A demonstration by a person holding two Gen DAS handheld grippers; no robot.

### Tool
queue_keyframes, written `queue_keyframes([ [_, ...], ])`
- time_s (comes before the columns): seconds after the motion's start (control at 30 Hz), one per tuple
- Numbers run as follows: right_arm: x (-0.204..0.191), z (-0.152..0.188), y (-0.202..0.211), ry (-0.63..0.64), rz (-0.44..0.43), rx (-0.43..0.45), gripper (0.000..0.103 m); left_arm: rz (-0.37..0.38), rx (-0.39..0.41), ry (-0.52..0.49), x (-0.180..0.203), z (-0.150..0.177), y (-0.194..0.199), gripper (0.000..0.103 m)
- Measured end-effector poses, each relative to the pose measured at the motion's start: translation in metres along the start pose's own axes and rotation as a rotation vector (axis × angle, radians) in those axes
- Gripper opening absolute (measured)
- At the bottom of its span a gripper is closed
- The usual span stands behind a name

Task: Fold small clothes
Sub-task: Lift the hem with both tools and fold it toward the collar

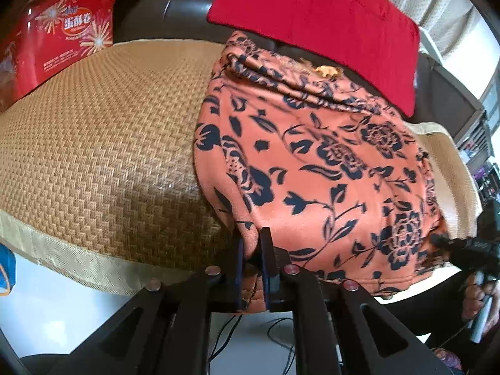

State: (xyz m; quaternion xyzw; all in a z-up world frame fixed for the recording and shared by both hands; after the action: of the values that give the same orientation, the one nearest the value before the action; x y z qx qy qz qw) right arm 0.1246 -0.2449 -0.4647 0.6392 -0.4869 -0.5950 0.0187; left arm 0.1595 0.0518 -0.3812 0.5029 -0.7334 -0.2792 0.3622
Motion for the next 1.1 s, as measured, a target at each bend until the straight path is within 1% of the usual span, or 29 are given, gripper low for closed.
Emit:
queue_keyframes([
  [0.03, -0.005, -0.004, 0.005, -0.004, -0.018, 0.011, 0.008, 0.001, -0.021, 0.012, -0.001, 0.002, -0.004, 0.044],
  [0.07, -0.007, -0.006, 0.011, -0.008, -0.046, 0.028, 0.008, 0.0, -0.03, 0.024, -0.003, 0.004, -0.005, 0.055],
  [0.1, -0.009, -0.008, 0.015, -0.013, -0.069, 0.035, 0.008, -0.009, -0.031, 0.036, -0.004, 0.006, -0.006, 0.063],
  [0.13, -0.014, -0.011, 0.02, -0.014, -0.081, 0.044, 0.008, -0.006, -0.028, 0.026, -0.002, 0.008, -0.007, 0.062],
  [0.17, -0.017, -0.012, 0.022, -0.012, -0.089, 0.057, 0.008, -0.002, -0.029, 0.009, 0.0, 0.008, -0.007, 0.056],
  [0.2, -0.019, -0.014, 0.025, -0.01, -0.104, 0.066, 0.008, -0.005, -0.032, -0.01, 0.003, 0.009, -0.008, 0.024],
  [0.23, -0.023, -0.015, 0.029, -0.011, -0.124, 0.076, 0.008, -0.008, -0.04, -0.022, 0.005, 0.009, -0.009, 0.007],
  [0.3, -0.028, -0.02, 0.036, -0.015, -0.149, 0.092, 0.008, 0.009, -0.042, -0.029, 0.009, 0.006, -0.009, 0.007],
  [0.33, -0.031, -0.023, 0.042, -0.013, -0.159, 0.099, 0.008, 0.039, -0.025, -0.021, 0.012, 0.002, -0.004, 0.007],
  [0.43, -0.047, -0.039, 0.057, 0.004, -0.19, 0.136, 0.008, 0.152, 0.051, 0.037, 0.017, -0.026, 0.022, 0.006],
  [0.5, -0.055, -0.054, 0.07, 0.006, -0.219, 0.162, 0.008, 0.179, 0.097, 0.06, 0.015, -0.05, 0.037, 0.006],
  [0.57, -0.064, -0.074, 0.083, 0.004, -0.248, 0.197, 0.008, 0.22, 0.15, 0.097, 0.009, -0.085, 0.052, 0.006],
  [0.6, -0.069, -0.087, 0.088, -0.001, -0.261, 0.215, 0.008, 0.23, 0.18, 0.113, 0.005, -0.108, 0.06, 0.006],
  [0.63, -0.072, -0.096, 0.091, -0.008, -0.275, 0.228, 0.008, 0.232, 0.2, 0.121, 0.004, -0.128, 0.061, 0.006],
  [0.67, -0.076, -0.114, 0.095, -0.024, -0.299, 0.248, 0.008, 0.24, 0.226, 0.131, 0.001, -0.152, 0.064, 0.006],
  [0.7, -0.077, -0.13, 0.098, -0.036, -0.314, 0.266, 0.008, 0.246, 0.241, 0.135, -0.002, -0.167, 0.066, 0.006],
  [0.73, -0.084, -0.144, 0.094, -0.043, -0.32, 0.278, 0.008, 0.245, 0.262, 0.137, -0.004, -0.19, 0.065, 0.006],
  [0.77, -0.089, -0.166, 0.091, -0.057, -0.332, 0.298, 0.008, 0.238, 0.274, 0.129, -0.004, -0.216, 0.06, 0.007],
  [0.8, -0.091, -0.184, 0.089, -0.068, -0.342, 0.312, 0.008, 0.231, 0.277, 0.121, -0.005, -0.23, 0.055, 0.007],
  [0.87, -0.095, -0.218, 0.077, -0.079, -0.344, 0.328, 0.008, 0.2, 0.265, 0.101, -0.003, -0.265, 0.03, 0.007],
  [0.9, -0.098, -0.238, 0.065, -0.081, -0.337, 0.333, 0.008, 0.182, 0.246, 0.089, -0.001, -0.286, 0.008, 0.007],
  [0.97, -0.099, -0.272, 0.04, -0.096, -0.321, 0.339, 0.008, 0.153, 0.207, 0.078, -0.003, -0.305, -0.023, 0.007],
  [1.0, -0.096, -0.293, 0.02, -0.119, -0.312, 0.335, 0.008, 0.135, 0.175, 0.081, -0.007, -0.314, -0.044, 0.007],
  [1.03, -0.091, -0.306, 0.005, -0.142, -0.301, 0.327, 0.008, 0.119, 0.144, 0.093, -0.014, -0.318, -0.065, 0.007],
  [1.07, -0.084, -0.317, -0.013, -0.174, -0.295, 0.307, 0.012, 0.107, 0.117, 0.107, -0.02, -0.32, -0.082, 0.007],
  [1.1, -0.079, -0.323, -0.025, -0.199, -0.296, 0.289, 0.012, 0.098, 0.087, 0.125, -0.027, -0.322, -0.104, 0.008],
])
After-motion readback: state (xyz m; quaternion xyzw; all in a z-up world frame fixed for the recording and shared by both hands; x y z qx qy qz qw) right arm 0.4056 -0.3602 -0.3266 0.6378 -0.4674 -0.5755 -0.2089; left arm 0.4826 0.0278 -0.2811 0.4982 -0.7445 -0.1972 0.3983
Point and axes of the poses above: each gripper's, at about its wrist camera, not at the fingertips, and y roughly against the way its jaws point, x to its right, z to its underside, the point moved 9 cm from there along -y, roughly the way its jaws point, and after that the axes turned 3 degrees about -y, right-handed, at the moved point
